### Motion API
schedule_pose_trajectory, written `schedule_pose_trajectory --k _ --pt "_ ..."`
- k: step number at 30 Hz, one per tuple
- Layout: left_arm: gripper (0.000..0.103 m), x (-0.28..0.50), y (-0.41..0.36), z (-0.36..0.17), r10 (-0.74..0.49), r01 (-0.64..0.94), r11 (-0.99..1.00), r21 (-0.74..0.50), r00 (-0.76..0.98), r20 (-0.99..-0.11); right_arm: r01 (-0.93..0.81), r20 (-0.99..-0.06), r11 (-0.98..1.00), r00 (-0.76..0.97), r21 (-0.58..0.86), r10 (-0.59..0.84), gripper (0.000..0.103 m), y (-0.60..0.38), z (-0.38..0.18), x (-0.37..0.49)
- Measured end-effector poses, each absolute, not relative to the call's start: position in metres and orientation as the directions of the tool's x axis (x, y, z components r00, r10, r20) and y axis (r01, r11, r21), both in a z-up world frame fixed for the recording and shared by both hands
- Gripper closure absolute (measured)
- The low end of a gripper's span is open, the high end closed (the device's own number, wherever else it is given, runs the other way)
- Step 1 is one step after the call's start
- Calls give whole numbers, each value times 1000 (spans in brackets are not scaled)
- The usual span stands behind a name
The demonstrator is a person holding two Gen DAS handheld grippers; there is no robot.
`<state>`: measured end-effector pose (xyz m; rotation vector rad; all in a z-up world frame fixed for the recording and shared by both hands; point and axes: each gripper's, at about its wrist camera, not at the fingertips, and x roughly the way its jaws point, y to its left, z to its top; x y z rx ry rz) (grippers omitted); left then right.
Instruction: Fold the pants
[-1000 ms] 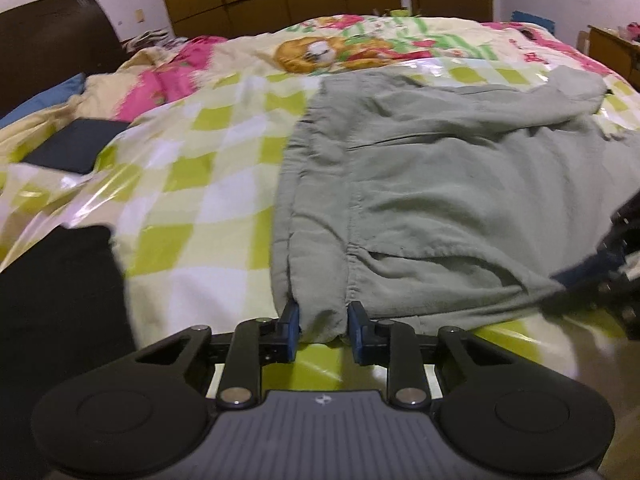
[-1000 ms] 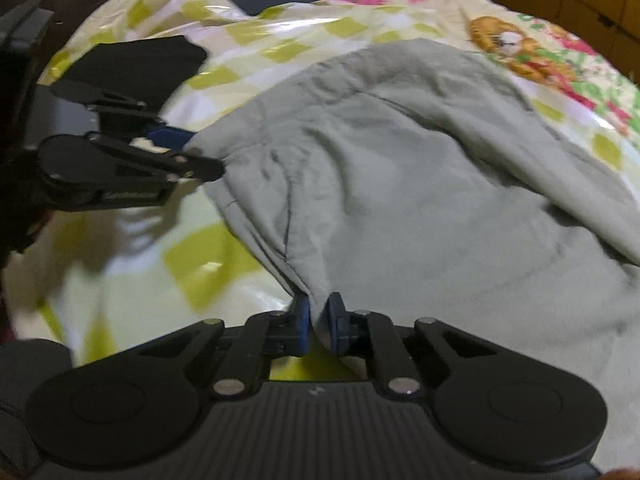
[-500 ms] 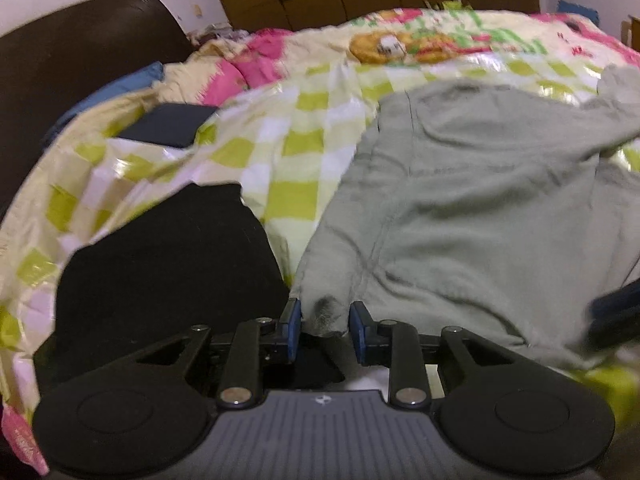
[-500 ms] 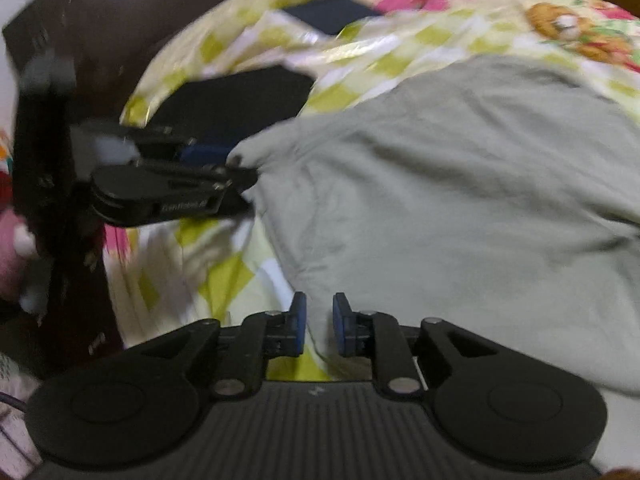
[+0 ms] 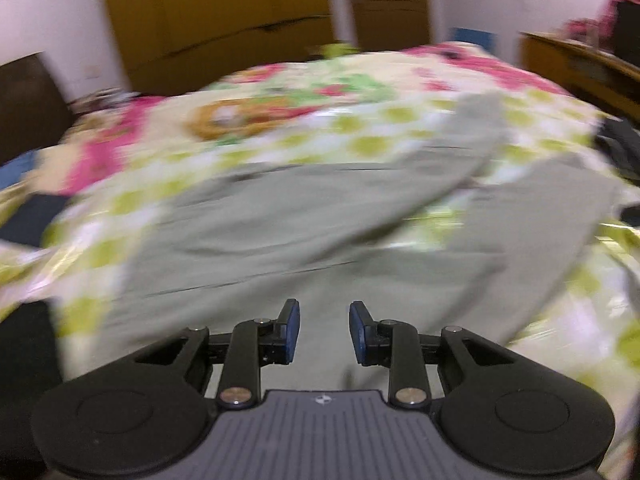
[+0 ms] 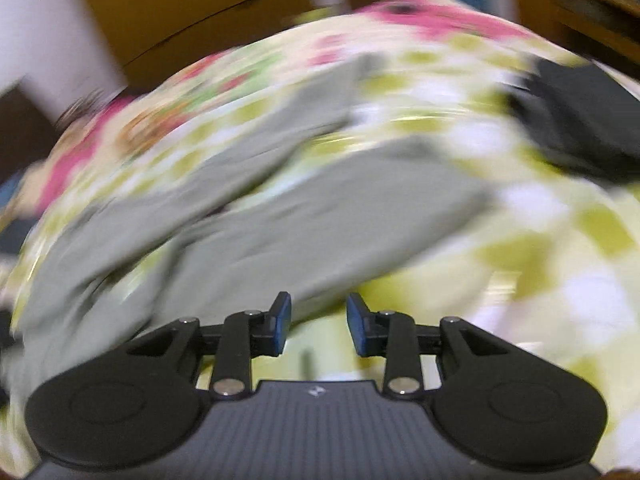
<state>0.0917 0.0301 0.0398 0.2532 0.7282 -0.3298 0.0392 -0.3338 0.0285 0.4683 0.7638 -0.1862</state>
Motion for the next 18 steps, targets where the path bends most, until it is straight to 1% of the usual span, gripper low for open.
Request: schedule_pose_trajectory --k 2,5,7,8,11,12,13,14,16,18 --pt "60 97 -8 32 -260 448 889 93 661 -703 402 -692 814 722 420 0 69 -364 19 43" --pt "60 99 -52 25 -311 520 851 77 617 -723 479 -676 703 737 526 4 69 -400 3 47" --pt "59 97 -71 22 -325 551 830 85 601 -730 481 -645 644 764 595 26 67 -412 -5 52" --pt "59 94 -80 20 -324 563 821 96 598 -733 484 -639 626 769 611 28 65 -416 -8 58" --pt "59 93 -89 17 -323 575 813 94 580 -748 475 -610 602 792 643 27 65 -423 -20 69" --pt "59 94 -91 16 -322 575 813 92 576 -752 472 -602 596 798 650 25 69 -427 -23 71" --pt "59 96 -93 14 -319 573 815 91 574 -755 469 -597 591 802 657 28 77 -429 -25 73" --pt "59 97 -94 14 -315 570 817 91 573 -757 462 -593 581 804 670 45 99 -431 -25 71" --pt "59 100 -96 14 -318 566 821 82 571 -757 440 -565 547 822 713 76 100 -436 -22 59" --pt "59 103 -100 15 -325 566 821 75 570 -754 426 -545 550 836 718 64 100 -445 -11 48"
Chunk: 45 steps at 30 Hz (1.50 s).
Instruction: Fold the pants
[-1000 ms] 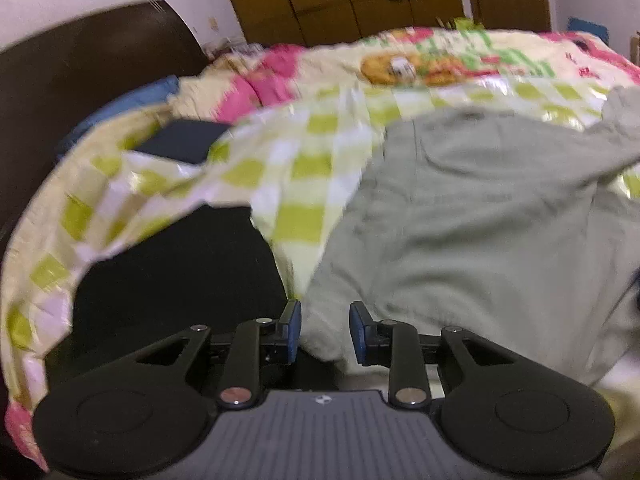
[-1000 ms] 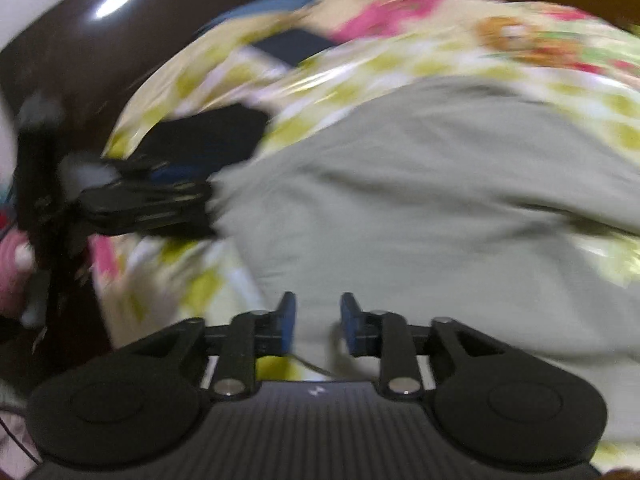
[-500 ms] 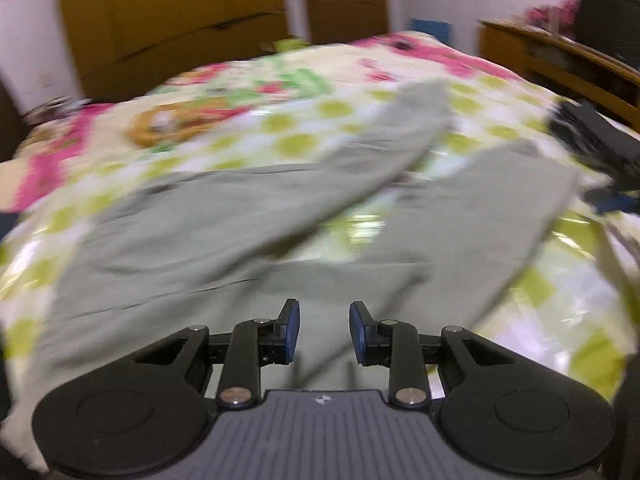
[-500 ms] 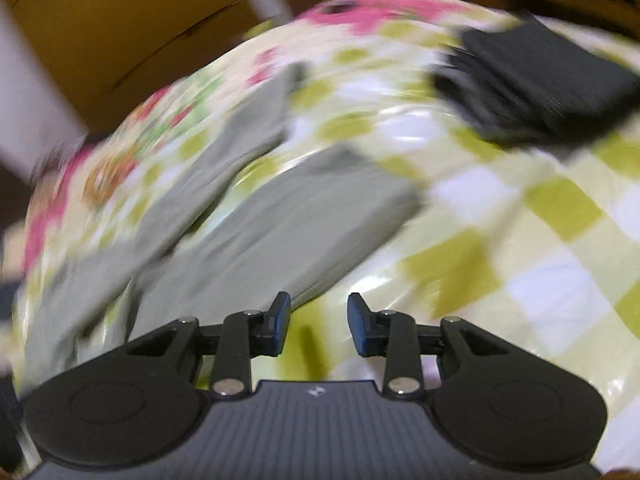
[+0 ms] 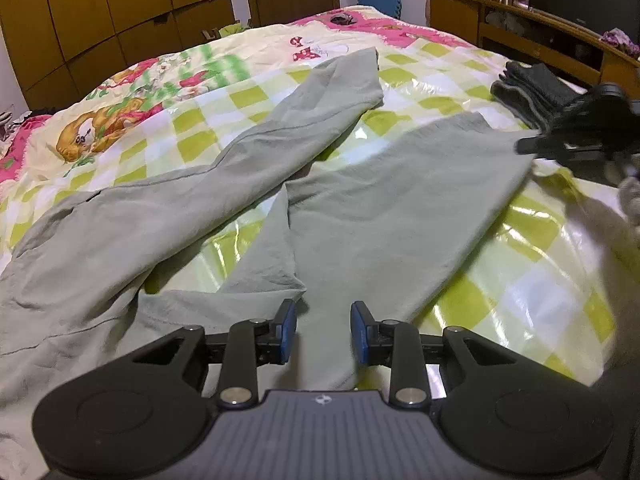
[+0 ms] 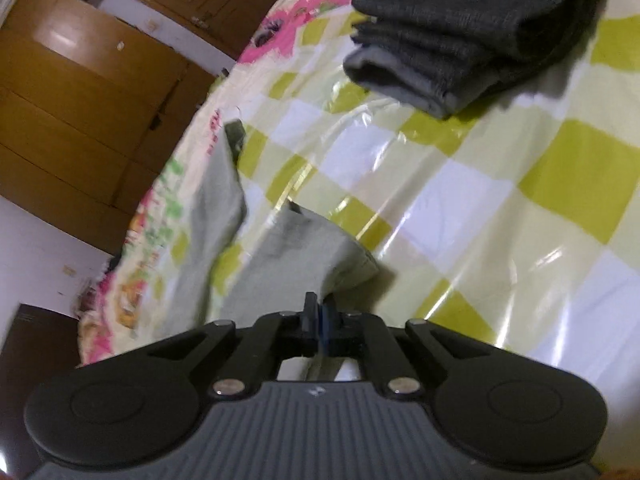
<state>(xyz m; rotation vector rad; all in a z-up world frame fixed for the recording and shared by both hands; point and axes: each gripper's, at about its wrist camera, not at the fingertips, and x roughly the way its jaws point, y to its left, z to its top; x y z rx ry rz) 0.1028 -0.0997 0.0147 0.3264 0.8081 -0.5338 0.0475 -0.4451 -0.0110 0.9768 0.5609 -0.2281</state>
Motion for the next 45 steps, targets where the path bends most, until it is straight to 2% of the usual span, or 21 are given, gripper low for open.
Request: schedule_pose_trajectory --k 5,12,15,17,19,21,23,25,30,33,38,40,43,45 --pt "58 99 -117 15 -382 592 805 30 556 -738 478 -551 583 832 657 -61 100 -473 10 4" --pt "55 92 -121 14 -409 608 794 12 548 -729 634 -696 624 691 457 -193 93 -480 10 -28" --pt "53 97 -94 27 -393 582 813 30 585 -709 650 -689 660 673 377 -269 92 -470 25 -34" --pt "50 107 -68 35 -367 561 825 67 622 -692 602 -663 727 696 331 -275 91 -455 41 -26" --pt "47 119 -44 42 -331 535 837 112 660 -674 495 -645 822 731 280 -221 85 -432 56 -3" --pt "45 139 -14 46 -296 506 850 147 689 -662 326 -643 909 761 259 -89 61 -401 66 33" --pt "43 160 11 48 -253 480 855 196 717 -649 117 -640 954 763 275 91 59 -364 68 81" --pt "36 185 34 46 -209 466 848 254 732 -648 -52 -647 964 732 260 214 58 -325 64 133" --pt "27 251 83 42 -125 419 853 311 743 -657 -372 -708 905 581 208 401 56 -227 44 262" --pt "17 289 106 38 -121 415 859 300 734 -668 -469 -722 856 514 217 464 49 -189 34 315" --pt "16 346 132 16 -120 432 862 265 681 -722 -533 -758 818 436 217 485 48 -158 8 361" --pt "12 366 139 5 -119 441 866 235 639 -760 -536 -785 807 376 249 493 46 -155 -3 370" --pt "3 382 146 -8 -129 439 877 196 608 -783 -561 -796 800 374 214 476 43 -148 -9 375" --pt "5 386 149 -10 -147 443 882 163 585 -797 -547 -802 808 370 220 469 43 -145 -9 378"
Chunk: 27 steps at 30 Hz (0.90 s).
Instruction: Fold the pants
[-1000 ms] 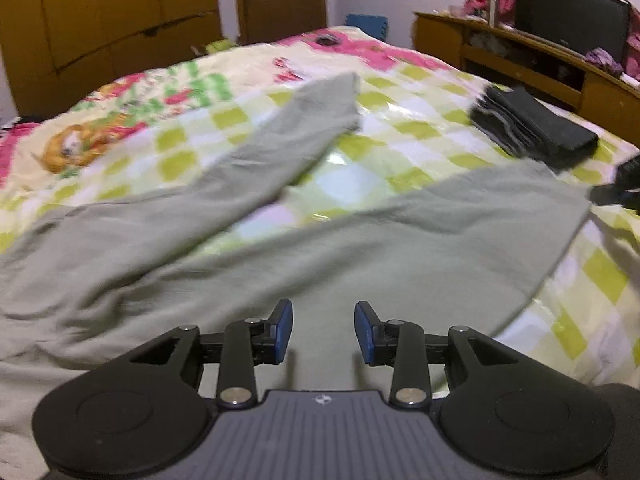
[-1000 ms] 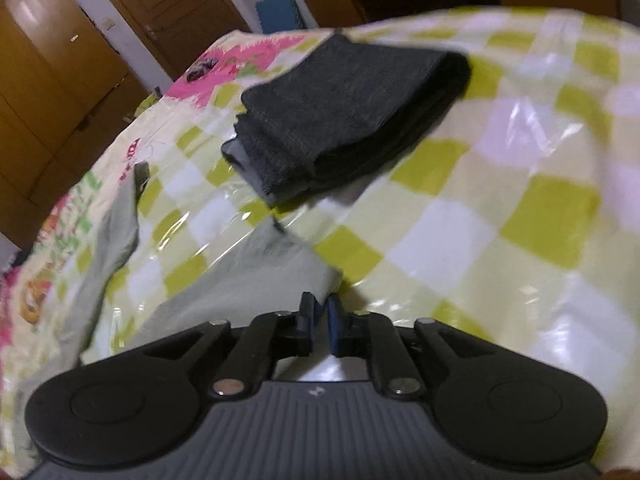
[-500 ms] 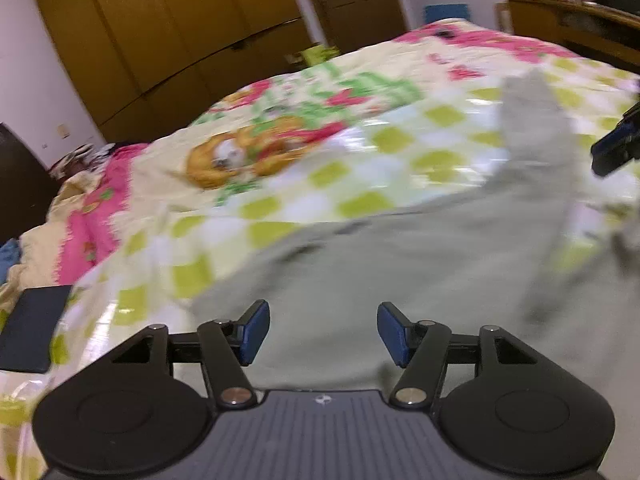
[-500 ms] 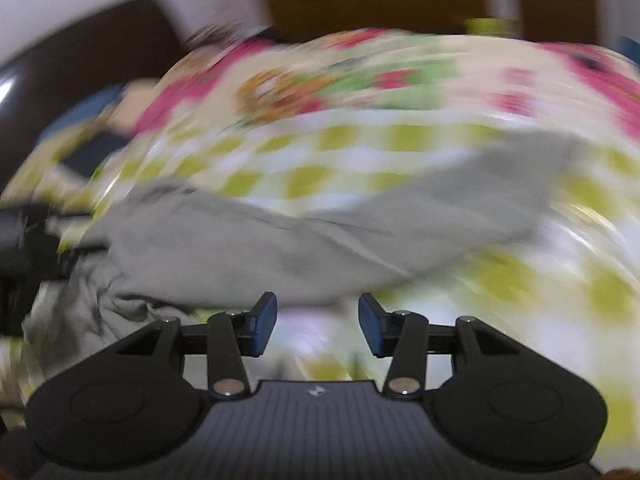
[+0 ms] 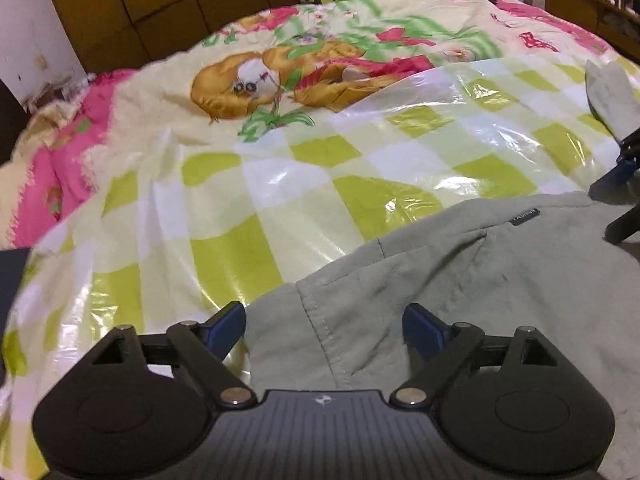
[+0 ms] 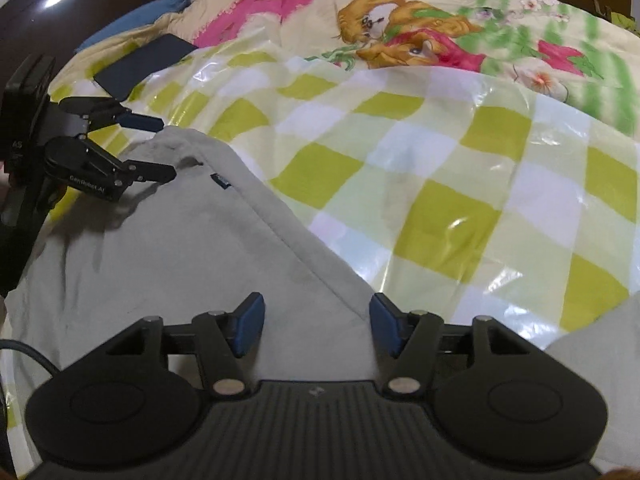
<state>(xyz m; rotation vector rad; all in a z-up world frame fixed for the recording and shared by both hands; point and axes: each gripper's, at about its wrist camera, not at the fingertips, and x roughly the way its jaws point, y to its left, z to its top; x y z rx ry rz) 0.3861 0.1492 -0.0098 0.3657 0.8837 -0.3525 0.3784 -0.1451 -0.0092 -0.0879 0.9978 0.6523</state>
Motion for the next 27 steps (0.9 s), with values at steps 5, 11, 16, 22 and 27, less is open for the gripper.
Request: schedule_pose_trajectory --k 5,11,16,22,27 --pt "52 384 144 -8 -127 448 877 174 566 -814 -512 -832 837 364 196 418 101 -134 -6 376" --pt "73 365 144 16 -112 439 874 209 600 -792 -521 -797 838 432 161 421 102 -127 34 351" --pt "73 296 170 67 -165 416 890 184 672 -722 -574 -717 799 478 183 507 102 -132 96 282" --pt "73 168 205 94 -200 399 907 133 687 -699 -608 -725 762 419 223 547 102 -127 113 178" --pt "73 98 214 59 -196 366 928 73 644 -739 -640 -772 763 438 91 460 96 -96 77 144"
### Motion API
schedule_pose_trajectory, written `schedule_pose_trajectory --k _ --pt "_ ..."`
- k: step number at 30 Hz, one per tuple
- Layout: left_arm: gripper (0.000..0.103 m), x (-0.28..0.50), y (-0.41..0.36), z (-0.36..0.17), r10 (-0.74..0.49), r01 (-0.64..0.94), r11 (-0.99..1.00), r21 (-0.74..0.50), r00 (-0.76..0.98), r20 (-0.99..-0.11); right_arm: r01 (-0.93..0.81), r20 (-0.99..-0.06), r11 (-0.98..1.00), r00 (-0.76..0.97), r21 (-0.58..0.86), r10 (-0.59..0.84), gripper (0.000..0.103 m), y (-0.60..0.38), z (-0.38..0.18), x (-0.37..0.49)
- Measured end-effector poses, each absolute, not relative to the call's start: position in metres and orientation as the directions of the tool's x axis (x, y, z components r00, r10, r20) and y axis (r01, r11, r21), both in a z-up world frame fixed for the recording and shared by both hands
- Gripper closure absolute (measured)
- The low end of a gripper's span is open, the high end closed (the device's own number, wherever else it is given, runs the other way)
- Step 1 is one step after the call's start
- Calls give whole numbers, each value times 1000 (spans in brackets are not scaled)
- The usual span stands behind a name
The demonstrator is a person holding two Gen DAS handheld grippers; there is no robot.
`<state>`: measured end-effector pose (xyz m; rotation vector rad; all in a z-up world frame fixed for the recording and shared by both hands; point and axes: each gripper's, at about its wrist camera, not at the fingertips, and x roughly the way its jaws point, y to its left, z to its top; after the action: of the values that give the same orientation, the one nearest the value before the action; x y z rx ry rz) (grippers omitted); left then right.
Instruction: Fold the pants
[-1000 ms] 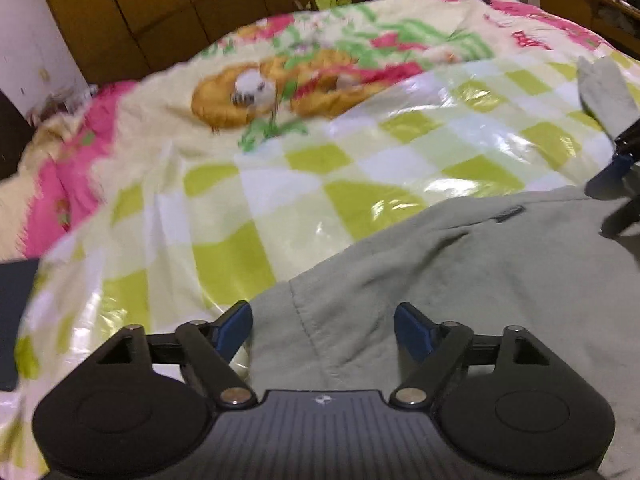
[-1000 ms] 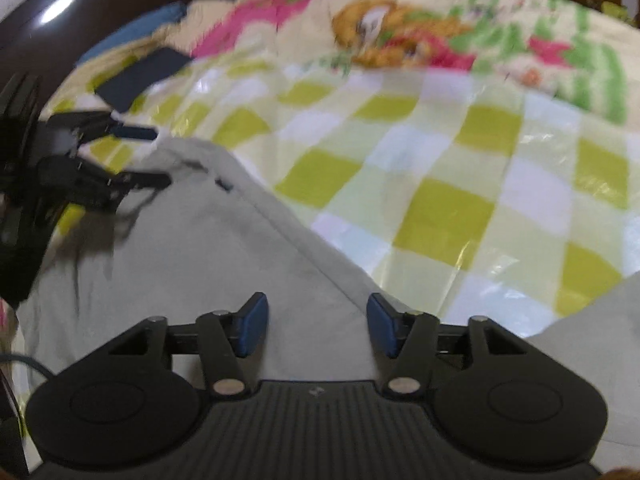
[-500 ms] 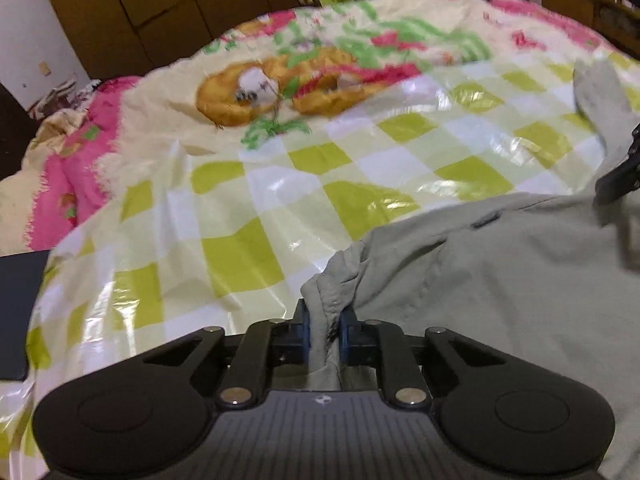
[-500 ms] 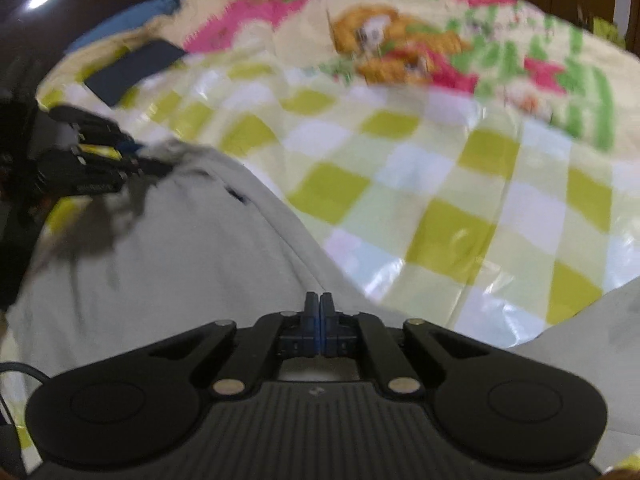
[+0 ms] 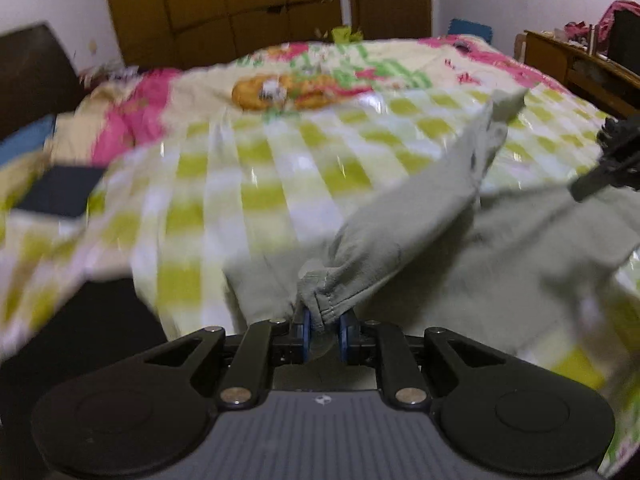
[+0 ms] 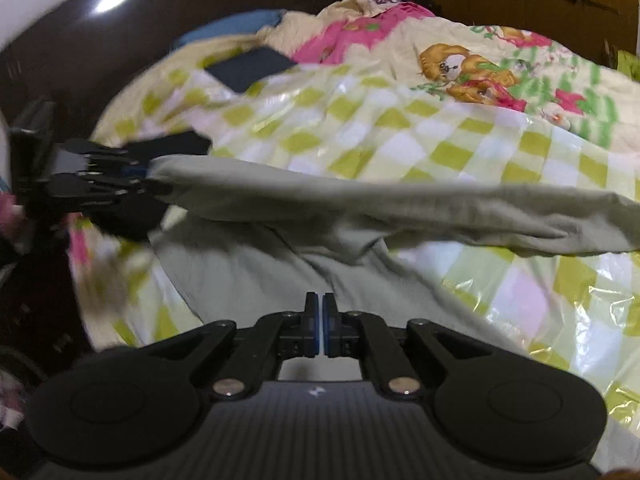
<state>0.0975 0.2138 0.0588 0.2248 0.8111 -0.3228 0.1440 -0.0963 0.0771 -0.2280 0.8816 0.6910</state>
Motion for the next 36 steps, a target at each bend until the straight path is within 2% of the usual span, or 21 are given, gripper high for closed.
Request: schedule_pose_trajectory --k 1,3,5,7,9,11,16,19,20,21,23,28,32,36 --pt "73 92 214 49 -194 356 933 58 632 -751 -656 -779 754 464 17 422 93 -87 71 144" --pt "73 87 213 37 -197 344 938 37 621 -759 -683 -776 720 519 -124 358 76 -74 61 148" --pt "73 86 213 34 -204 334 942 23 629 -750 -701 -775 674 553 -234 306 66 -65 54 154" --pt "73 91 217 39 -224 316 949 -11 647 -729 -722 -777 631 559 -285 288 64 -62 49 158" --pt "73 97 224 46 -239 291 955 -49 664 -709 -735 -763 549 597 -399 246 55 -57 38 158" --pt "73 105 233 56 -263 275 957 -94 677 -688 -733 -747 480 630 -482 211 54 -52 24 158" --pt "73 114 246 79 -289 266 954 -135 708 -644 -737 -735 418 646 -531 206 53 -39 -5 180" --pt "73 115 245 82 -269 272 957 -99 711 -649 -708 -718 471 666 -526 200 56 -33 -8 203" --pt "73 116 244 82 -265 276 957 -88 709 -654 -708 -723 499 658 -499 211 63 -33 -5 210" --pt "73 117 244 81 -260 279 957 -78 706 -659 -713 -734 523 642 -467 222 78 -33 -1 216" --pt "73 120 243 79 -251 283 957 -62 703 -666 -721 -765 575 599 -388 235 97 -35 10 225" --pt "73 139 244 79 -240 276 960 -49 719 -652 -658 -747 673 623 -338 234 101 -50 53 224" --pt "73 153 240 88 -241 294 956 -15 752 -613 -580 -688 753 684 -312 242 101 -63 105 203" --pt "73 140 241 90 -229 308 951 38 779 -583 -556 -612 707 760 -437 220 101 -52 122 136"
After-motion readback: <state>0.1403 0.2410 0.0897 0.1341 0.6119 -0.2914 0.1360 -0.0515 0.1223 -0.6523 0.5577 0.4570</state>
